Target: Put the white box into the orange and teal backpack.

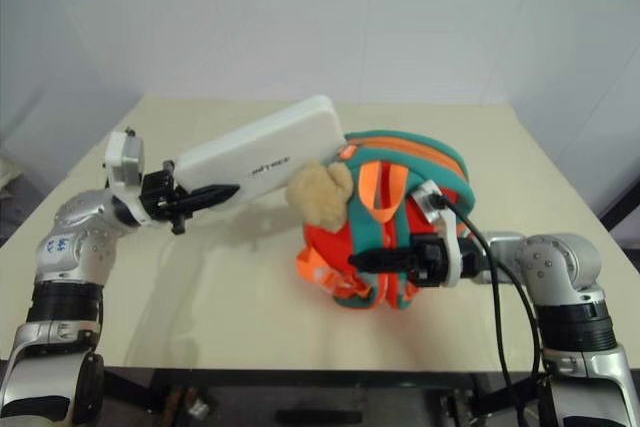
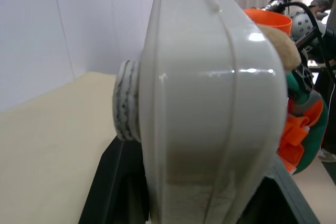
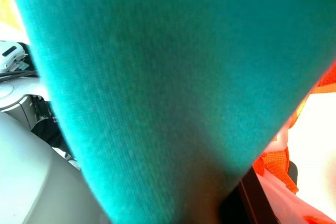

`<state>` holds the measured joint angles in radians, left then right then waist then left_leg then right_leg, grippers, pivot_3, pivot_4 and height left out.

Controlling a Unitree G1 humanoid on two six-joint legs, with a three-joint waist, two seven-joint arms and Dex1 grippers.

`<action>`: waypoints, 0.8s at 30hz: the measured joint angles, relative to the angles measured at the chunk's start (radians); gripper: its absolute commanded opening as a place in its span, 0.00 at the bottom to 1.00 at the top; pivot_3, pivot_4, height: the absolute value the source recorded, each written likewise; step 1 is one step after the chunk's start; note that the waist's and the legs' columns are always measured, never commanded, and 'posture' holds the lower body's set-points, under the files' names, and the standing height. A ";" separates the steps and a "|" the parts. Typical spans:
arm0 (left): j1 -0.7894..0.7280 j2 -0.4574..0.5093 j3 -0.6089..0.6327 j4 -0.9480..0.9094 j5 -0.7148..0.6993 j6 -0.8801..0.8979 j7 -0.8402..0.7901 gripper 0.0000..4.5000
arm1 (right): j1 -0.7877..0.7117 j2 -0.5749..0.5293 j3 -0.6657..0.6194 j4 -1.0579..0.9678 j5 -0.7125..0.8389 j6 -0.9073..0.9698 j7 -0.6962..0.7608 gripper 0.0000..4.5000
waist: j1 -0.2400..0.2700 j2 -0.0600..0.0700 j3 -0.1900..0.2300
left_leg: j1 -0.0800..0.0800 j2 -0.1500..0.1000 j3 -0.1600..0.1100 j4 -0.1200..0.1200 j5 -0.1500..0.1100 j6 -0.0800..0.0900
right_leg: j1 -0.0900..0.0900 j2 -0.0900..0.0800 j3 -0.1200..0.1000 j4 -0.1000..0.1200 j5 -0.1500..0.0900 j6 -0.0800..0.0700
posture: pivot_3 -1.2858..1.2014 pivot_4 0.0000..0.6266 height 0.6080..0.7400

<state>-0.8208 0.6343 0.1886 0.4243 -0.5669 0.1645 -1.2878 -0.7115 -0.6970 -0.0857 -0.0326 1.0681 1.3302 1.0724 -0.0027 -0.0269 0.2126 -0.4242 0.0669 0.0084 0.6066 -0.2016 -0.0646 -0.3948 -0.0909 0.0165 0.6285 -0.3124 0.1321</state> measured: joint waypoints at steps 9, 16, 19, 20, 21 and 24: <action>-0.039 0.018 0.000 0.096 0.059 -0.047 -0.015 0.29 | 0.013 0.001 -0.003 -0.001 0.002 -0.008 -0.010 0.02 | 0.000 0.000 0.000 | 0.000 0.000 0.001 0.000 0.000 0.001 | 0.000 0.000 0.000 0.000 0.000 0.000 | 0.52 0.24 1.00; -0.038 0.090 -0.038 0.052 0.053 0.130 -0.119 0.29 | 0.014 0.001 -0.003 -0.001 0.002 -0.009 -0.010 0.02 | 0.000 0.000 0.000 | 0.000 0.000 0.001 0.000 -0.001 0.001 | 0.000 0.000 0.000 0.000 0.000 0.000 | 0.52 0.24 1.00; -0.041 0.094 -0.080 0.057 0.071 0.147 -0.155 0.29 | 0.014 0.001 -0.001 -0.001 0.002 -0.009 -0.009 0.02 | 0.001 0.000 0.000 | 0.000 0.000 0.001 0.000 -0.001 0.001 | 0.000 0.000 0.001 0.000 0.000 0.000 | 0.52 0.24 1.00; -0.054 0.094 -0.099 0.067 0.086 0.146 -0.167 0.29 | 0.014 0.001 -0.001 -0.001 0.001 -0.009 -0.009 0.02 | 0.000 0.000 0.000 | 0.000 0.000 0.001 0.000 -0.001 0.001 | 0.000 0.000 0.001 0.000 0.000 0.000 | 0.52 0.24 1.00; -0.073 0.094 -0.115 0.078 0.102 0.144 -0.177 0.29 | 0.014 0.002 -0.001 -0.001 0.001 -0.009 -0.009 0.02 | 0.000 0.000 0.000 | 0.000 0.000 0.001 0.000 -0.001 0.001 | 0.000 0.000 0.001 0.000 0.000 0.000 | 0.52 0.24 1.00; -0.132 0.093 -0.151 0.111 0.139 0.136 -0.200 0.29 | 0.014 0.003 0.000 -0.001 0.001 -0.008 -0.009 0.02 | 0.000 0.000 0.000 | 0.000 0.000 0.001 -0.001 -0.001 0.001 | -0.001 0.000 0.001 0.000 0.000 0.000 | 0.52 0.24 1.00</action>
<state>-0.9526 0.7273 0.0378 0.5353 -0.4276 0.3010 -1.4882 -0.6980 -0.6944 -0.0860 -0.0333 1.0695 1.3218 1.0630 -0.0024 -0.0269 0.2126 -0.4247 0.0669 0.0092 0.6058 -0.2024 -0.0638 -0.3956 -0.0904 0.0175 0.6280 -0.3124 0.1323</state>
